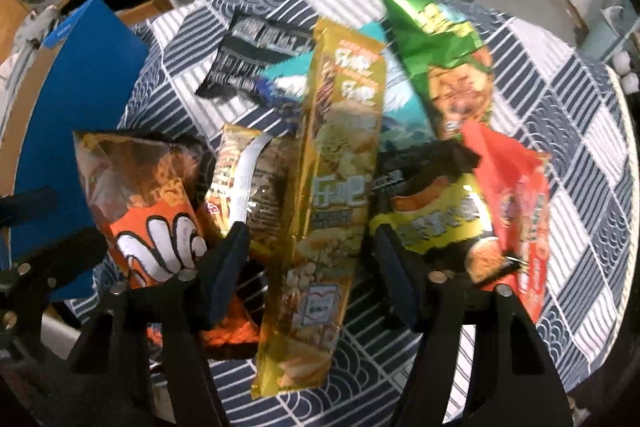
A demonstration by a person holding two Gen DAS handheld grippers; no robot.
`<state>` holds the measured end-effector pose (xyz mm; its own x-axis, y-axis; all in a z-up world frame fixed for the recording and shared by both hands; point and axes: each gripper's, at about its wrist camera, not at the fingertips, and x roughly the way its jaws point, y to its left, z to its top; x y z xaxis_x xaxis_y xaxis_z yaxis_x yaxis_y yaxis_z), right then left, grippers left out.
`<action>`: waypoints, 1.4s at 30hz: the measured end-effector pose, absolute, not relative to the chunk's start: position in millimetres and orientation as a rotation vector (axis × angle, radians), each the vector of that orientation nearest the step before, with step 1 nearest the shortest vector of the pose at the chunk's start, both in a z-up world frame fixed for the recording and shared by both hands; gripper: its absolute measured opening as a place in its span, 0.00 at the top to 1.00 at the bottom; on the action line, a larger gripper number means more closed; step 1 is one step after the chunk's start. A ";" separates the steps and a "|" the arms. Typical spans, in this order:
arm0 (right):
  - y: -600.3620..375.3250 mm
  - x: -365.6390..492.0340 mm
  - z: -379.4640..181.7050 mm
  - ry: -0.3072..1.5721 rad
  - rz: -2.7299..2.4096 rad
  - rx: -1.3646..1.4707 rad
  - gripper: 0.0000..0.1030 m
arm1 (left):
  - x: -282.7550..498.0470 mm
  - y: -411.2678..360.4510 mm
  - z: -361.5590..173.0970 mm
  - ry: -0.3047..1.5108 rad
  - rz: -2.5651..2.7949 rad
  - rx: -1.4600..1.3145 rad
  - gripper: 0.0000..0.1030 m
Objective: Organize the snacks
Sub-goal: 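Grasp the orange chip bag with left tool while right tool grasps another gold wafer stick, then lift the orange bag with left tool while right tool carries the wafer stick to the box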
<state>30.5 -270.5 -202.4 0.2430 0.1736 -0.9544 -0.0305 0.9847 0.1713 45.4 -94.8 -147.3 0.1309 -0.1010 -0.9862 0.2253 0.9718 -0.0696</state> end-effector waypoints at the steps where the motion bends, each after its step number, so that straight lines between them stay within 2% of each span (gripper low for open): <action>1: -269.7 30.6 -205.6 1.326 0.144 0.124 0.57 | 46.3 -96.2 -149.3 1.429 -0.237 0.098 0.24; 3: -270.0 30.0 -208.5 1.331 0.154 0.131 0.66 | 47.7 -98.4 -151.0 1.437 -0.235 0.079 0.24; 6: -273.4 27.0 -202.2 1.317 0.168 0.141 0.70 | 48.9 -102.3 -151.4 1.444 -0.239 0.054 0.24; 15: -291.7 8.4 -176.0 1.263 0.144 0.101 0.70 | 49.9 -117.8 -149.3 1.474 -0.258 -0.012 0.23; 20: -302.4 1.3 -170.5 1.252 0.138 0.114 0.71 | 49.4 -126.9 -152.0 1.469 -0.250 0.014 0.18; 28: -301.6 2.4 -185.3 1.276 0.130 0.099 0.71 | 52.9 -137.4 -179.3 1.496 -0.206 0.089 0.12; 33: -298.1 5.3 -196.1 1.292 0.141 0.086 0.71 | 58.6 -139.4 -198.6 1.528 -0.218 0.087 0.12; 34: -298.4 6.4 -197.5 1.292 0.140 0.087 0.70 | 59.1 -138.6 -202.0 1.538 -0.220 0.079 0.12; 42: -293.9 11.4 -201.0 1.289 0.139 0.077 0.67 | 60.9 -122.6 -201.2 1.517 -0.252 0.054 0.37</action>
